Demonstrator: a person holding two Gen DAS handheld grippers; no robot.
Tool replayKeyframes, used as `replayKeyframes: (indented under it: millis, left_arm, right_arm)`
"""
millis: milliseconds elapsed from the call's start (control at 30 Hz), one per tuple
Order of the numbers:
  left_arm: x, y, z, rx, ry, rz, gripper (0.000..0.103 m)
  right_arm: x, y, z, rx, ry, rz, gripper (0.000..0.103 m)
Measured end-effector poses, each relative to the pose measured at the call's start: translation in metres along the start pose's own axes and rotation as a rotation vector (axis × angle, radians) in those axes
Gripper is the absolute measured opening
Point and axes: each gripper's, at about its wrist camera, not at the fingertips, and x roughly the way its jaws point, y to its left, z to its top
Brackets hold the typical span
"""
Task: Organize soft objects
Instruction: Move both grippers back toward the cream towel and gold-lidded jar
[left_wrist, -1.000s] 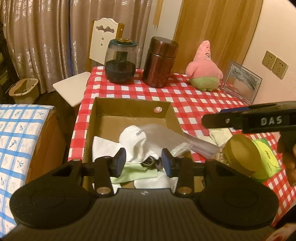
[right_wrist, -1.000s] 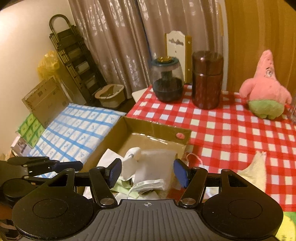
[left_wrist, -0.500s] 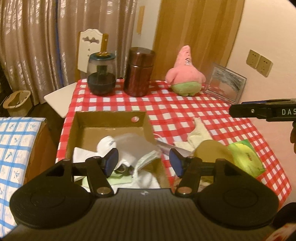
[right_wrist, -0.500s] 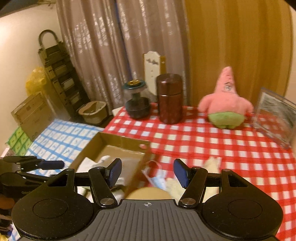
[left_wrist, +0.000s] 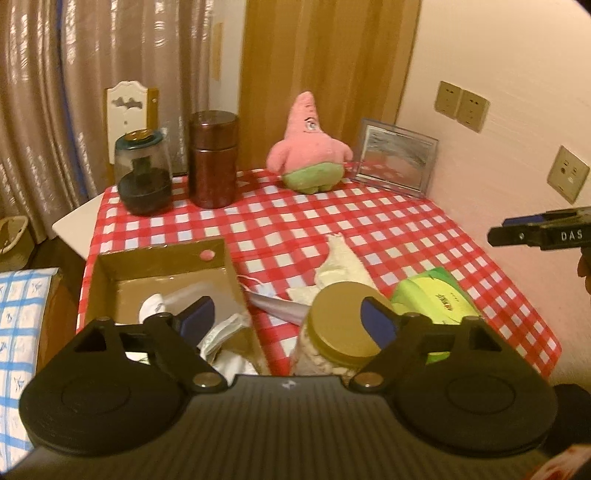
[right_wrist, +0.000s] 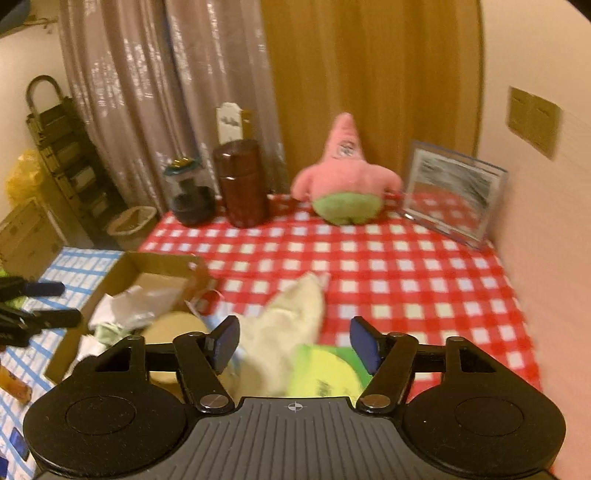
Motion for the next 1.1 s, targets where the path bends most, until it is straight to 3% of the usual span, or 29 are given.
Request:
replayKeyframes:
  millis: [167, 400, 833, 1100]
  left_arm:
    - [0.001, -0.011, 0.003, 0.035, 0.006, -0.011, 0.090]
    - [0.005, -0.021, 0.008, 0.103, 0.025, -0.022, 0.093]
    - [0.009, -0.029, 0.008, 0.206, 0.087, -0.034, 0.093]
    - [0.012, -0.032, 0.007, 0.273, 0.128, -0.026, 0.093]
  right_arm:
    - [-0.017, -0.027, -0.022, 0.005, 0.021, -0.034, 0.074]
    - [-0.023, -0.037, -0.041, -0.056, 0.042, -0.011, 0.075]
    - [-0.015, -0.024, -0.054, -0.202, 0.072, 0.045, 0.076]
    - [-0.010, -0.017, -0.051, -0.228, 0.082, 0.060, 0.076]
